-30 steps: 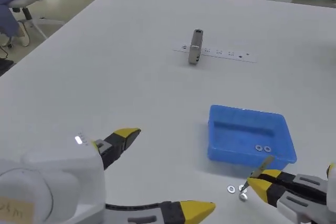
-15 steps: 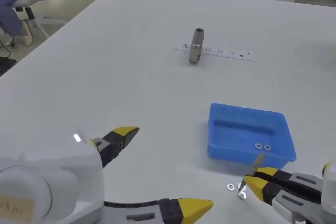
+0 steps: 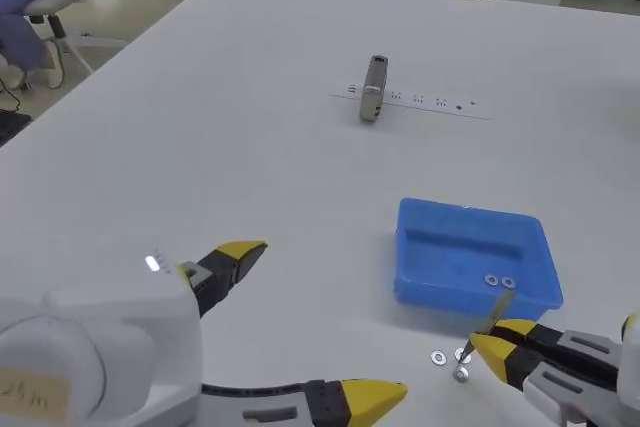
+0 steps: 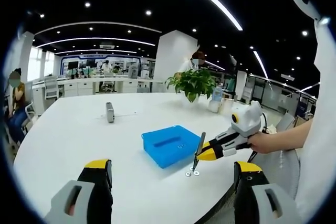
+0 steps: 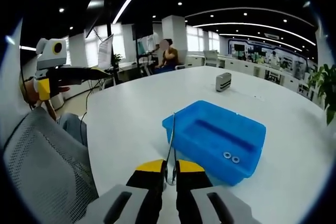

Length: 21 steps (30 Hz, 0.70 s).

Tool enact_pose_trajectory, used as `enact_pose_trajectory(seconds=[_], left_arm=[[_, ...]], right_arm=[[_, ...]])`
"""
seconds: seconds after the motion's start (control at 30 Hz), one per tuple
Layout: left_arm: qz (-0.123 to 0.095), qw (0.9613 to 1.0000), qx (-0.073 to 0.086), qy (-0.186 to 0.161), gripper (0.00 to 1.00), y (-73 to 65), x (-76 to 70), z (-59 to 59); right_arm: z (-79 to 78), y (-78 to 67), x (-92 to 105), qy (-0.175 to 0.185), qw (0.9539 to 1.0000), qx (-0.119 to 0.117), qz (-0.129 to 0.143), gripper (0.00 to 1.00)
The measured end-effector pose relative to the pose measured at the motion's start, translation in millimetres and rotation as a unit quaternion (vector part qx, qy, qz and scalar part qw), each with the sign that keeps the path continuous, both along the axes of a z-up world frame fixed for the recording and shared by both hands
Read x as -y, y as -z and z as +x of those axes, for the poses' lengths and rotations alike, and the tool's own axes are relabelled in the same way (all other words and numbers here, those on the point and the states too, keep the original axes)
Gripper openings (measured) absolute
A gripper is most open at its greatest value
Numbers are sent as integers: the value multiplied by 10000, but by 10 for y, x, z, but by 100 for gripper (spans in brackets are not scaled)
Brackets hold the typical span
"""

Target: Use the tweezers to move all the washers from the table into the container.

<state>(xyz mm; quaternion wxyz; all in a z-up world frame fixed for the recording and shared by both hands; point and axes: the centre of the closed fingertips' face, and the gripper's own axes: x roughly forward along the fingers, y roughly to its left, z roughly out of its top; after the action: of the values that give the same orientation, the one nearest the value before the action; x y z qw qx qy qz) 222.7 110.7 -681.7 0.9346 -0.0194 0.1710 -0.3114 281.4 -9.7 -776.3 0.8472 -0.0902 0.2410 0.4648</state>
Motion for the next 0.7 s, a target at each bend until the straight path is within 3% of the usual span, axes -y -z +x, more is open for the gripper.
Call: enact_pose_trajectory(seconds=[0.13,0.33,0.7], left_arm=[[17,10000,-25,9,99,24,-9,-4],[7,10000,-26,-9,99,35,-32,11],[-18,10000,-45,-30,99,46,-14,6]], right_arm=[[-11,7,-5,-5,10000,-11,57,5],[-80,36,4,-229,9995,121,-167,5],[-70,30,26,-214,9997,68,-69,4]])
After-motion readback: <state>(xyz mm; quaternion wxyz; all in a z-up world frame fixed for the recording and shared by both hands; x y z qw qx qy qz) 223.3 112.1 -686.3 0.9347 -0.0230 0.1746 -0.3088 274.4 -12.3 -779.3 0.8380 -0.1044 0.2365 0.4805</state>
